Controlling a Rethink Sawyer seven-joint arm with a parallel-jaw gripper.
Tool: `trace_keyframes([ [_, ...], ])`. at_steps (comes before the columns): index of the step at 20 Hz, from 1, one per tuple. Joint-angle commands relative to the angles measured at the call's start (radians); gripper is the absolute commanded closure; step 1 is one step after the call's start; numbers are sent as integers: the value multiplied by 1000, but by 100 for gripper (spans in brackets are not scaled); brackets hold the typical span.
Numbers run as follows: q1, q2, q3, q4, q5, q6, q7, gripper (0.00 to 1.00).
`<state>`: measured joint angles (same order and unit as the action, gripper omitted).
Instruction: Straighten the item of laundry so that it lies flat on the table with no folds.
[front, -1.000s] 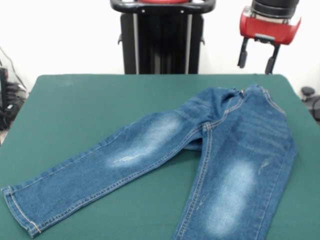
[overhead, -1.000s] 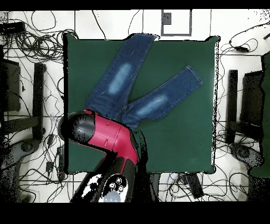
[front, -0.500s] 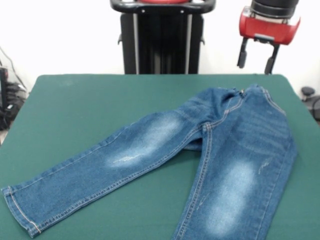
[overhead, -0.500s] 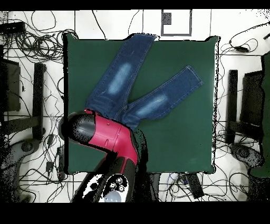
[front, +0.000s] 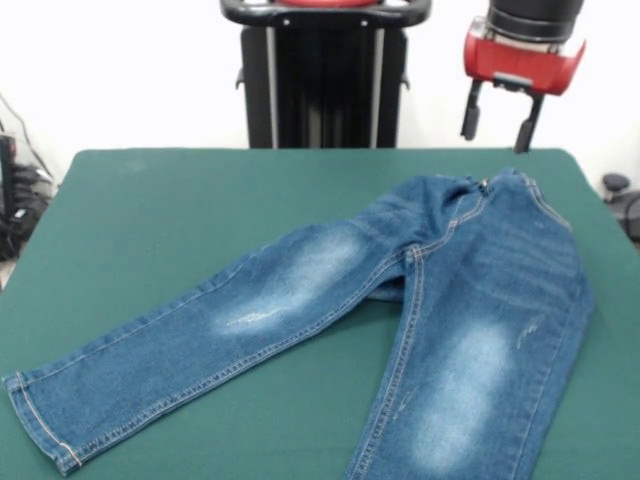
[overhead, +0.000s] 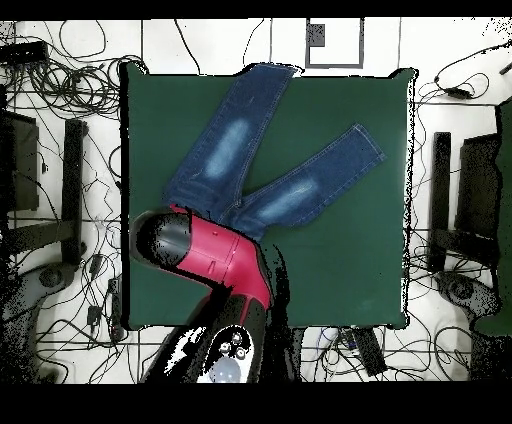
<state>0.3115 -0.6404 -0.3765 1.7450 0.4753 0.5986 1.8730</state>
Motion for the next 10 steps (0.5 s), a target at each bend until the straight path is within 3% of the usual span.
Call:
trace_keyframes([
  [1,-71,78,113,-23,-21,16,130,0],
  [10,-145,128,132,-95,-58,2,79,0],
])
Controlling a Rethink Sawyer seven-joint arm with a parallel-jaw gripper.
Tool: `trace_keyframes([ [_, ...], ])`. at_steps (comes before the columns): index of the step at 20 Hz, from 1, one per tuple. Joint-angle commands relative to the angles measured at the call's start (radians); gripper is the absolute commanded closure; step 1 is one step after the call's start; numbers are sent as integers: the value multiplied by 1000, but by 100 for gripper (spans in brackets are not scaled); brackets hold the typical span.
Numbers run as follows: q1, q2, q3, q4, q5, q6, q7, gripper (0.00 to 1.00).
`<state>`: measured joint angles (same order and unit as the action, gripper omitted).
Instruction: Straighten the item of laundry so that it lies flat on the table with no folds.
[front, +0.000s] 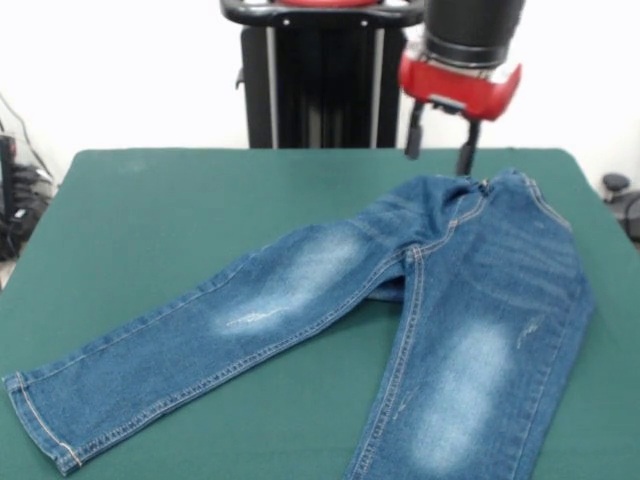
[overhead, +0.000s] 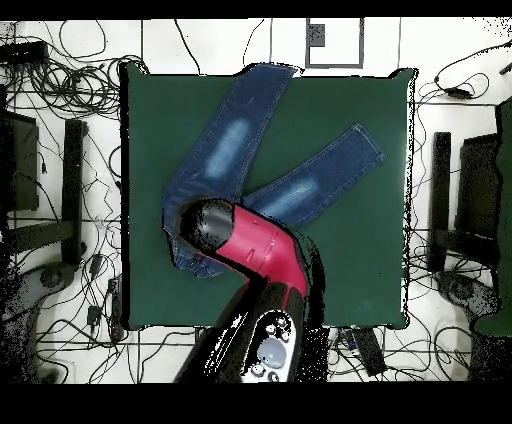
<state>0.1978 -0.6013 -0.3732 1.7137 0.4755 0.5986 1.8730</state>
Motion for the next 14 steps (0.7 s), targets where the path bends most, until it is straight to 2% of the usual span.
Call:
trace_keyframes([
  [1,-38,91,131,-68,-60,7,77,0],
  [14,-29,113,130,-90,-55,-9,98,0],
])
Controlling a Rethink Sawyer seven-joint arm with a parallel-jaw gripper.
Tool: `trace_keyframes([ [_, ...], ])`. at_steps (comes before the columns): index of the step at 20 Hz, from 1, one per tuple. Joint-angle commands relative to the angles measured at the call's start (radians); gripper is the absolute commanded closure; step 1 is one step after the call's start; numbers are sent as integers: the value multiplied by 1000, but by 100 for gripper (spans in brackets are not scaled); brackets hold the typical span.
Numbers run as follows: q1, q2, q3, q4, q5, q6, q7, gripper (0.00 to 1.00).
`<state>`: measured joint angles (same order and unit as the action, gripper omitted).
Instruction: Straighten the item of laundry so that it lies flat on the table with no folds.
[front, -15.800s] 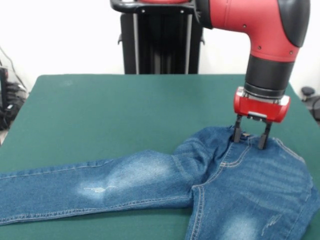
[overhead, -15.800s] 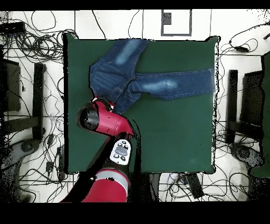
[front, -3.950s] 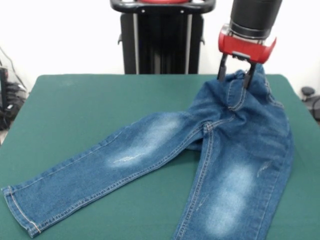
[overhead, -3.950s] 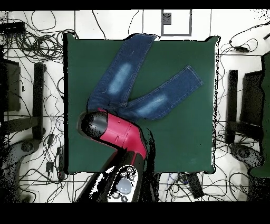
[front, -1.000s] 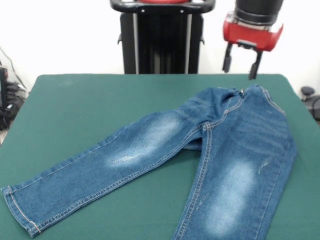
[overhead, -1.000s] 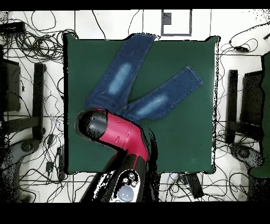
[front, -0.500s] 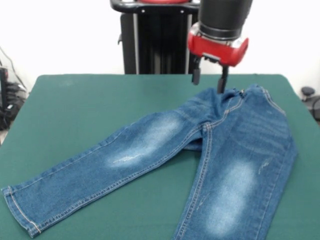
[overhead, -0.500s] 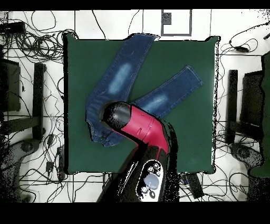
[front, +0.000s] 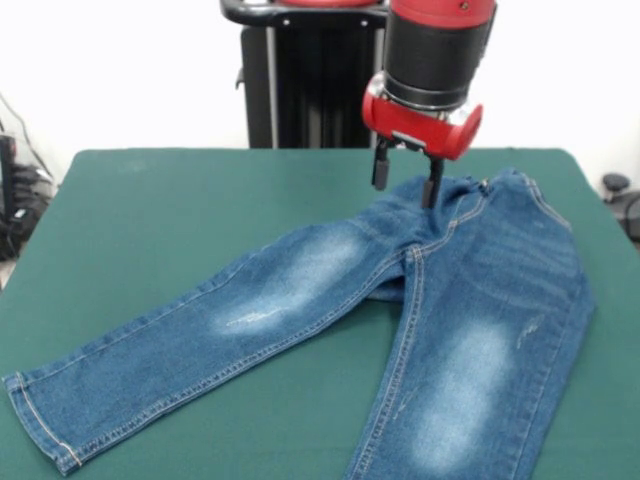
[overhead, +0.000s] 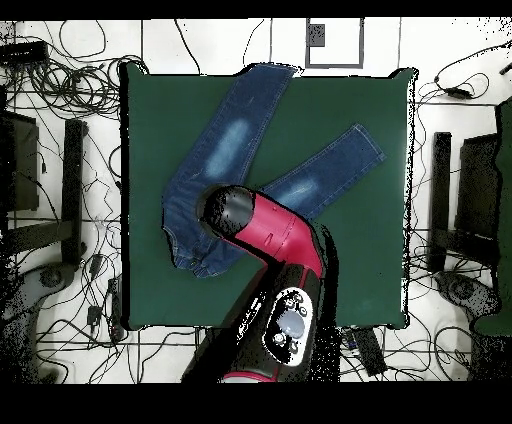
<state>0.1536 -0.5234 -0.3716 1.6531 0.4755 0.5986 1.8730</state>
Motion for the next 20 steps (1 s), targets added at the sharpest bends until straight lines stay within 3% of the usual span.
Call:
trace_keyframes([
  [1,15,37,129,-31,-55,-9,97,0],
  [20,12,33,134,-19,-53,-23,92,0],
])
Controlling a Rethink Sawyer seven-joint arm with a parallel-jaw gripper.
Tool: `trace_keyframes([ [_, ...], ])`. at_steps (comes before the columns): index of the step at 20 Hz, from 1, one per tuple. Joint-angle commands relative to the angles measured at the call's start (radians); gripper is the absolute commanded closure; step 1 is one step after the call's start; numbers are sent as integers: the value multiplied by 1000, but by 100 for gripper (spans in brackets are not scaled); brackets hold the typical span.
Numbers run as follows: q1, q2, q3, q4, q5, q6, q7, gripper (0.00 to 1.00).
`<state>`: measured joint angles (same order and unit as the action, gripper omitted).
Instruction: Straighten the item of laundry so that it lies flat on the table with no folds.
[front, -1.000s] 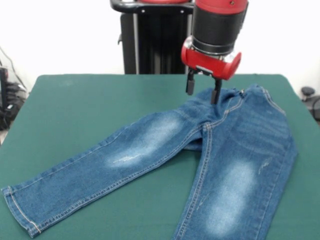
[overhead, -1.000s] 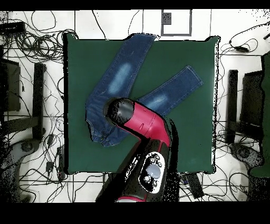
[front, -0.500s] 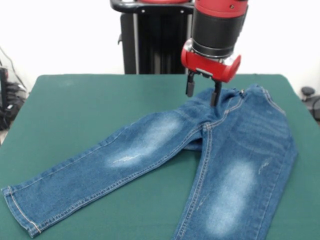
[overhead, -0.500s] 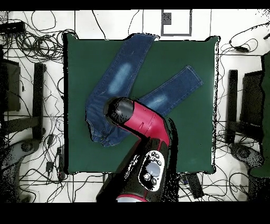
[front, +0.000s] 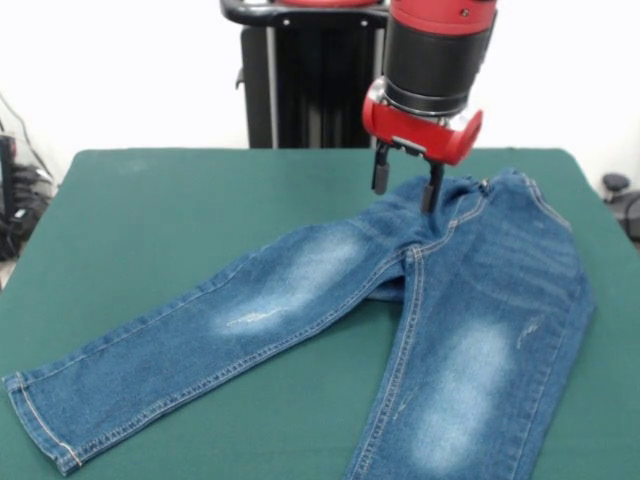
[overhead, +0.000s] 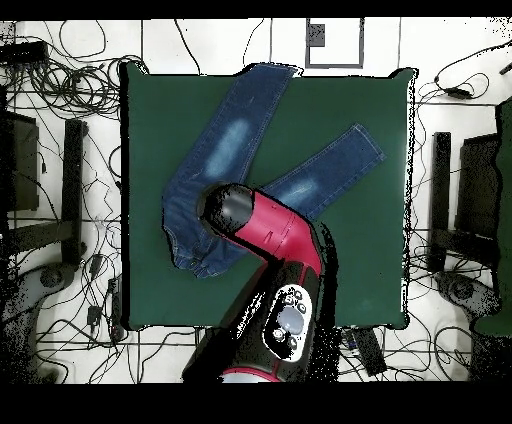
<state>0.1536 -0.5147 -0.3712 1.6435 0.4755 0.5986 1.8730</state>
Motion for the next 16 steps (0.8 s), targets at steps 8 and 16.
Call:
trace_keyframes([
  [8,11,19,134,-5,-53,-21,89,0],
  [16,11,20,135,-2,-52,-30,90,0],
])
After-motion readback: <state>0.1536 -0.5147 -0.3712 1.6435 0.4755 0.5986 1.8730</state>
